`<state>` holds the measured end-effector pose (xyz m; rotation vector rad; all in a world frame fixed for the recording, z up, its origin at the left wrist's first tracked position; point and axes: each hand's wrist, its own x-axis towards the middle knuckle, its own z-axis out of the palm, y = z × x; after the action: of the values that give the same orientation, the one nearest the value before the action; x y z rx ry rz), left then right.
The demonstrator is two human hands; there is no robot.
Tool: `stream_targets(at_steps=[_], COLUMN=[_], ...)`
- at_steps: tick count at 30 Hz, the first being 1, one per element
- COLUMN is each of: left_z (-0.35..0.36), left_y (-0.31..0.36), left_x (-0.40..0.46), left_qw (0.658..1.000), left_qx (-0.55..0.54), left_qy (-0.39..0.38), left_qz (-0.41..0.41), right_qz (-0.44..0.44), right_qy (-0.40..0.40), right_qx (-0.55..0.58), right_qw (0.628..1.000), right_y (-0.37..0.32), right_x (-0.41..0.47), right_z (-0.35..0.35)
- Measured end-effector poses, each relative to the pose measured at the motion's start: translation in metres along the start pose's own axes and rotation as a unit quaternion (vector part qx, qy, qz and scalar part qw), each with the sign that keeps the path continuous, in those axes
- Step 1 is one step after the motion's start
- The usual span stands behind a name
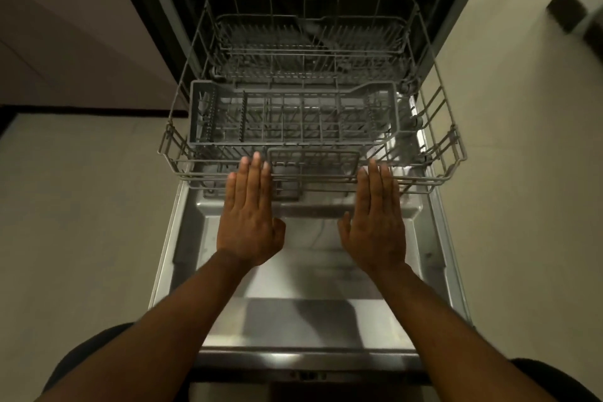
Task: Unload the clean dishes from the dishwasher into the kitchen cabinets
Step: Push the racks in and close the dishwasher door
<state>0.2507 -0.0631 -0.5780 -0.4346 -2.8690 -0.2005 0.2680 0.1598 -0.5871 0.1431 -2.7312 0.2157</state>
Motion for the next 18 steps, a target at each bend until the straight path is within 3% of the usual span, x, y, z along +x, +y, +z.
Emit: stream_targets(at_steps=[12,18], left_z=[0.018,0.028], left_y=[-0.02,-0.033], left_x=[0.064,0.097], left_qw=[0.999,0.999], left_qx=[0.045,0.053], left_qy=[-0.01,0.008], left_qz=[0.002,0.013], right_qz=[-0.002,0.002], right_qy=[0.038,0.013], right_qx=[-0.009,-0.028], right_qw=[0.999,1.0], right_y=[0.013,0.023], right_x=[0.063,0.097], right_z=[0.027,0.039])
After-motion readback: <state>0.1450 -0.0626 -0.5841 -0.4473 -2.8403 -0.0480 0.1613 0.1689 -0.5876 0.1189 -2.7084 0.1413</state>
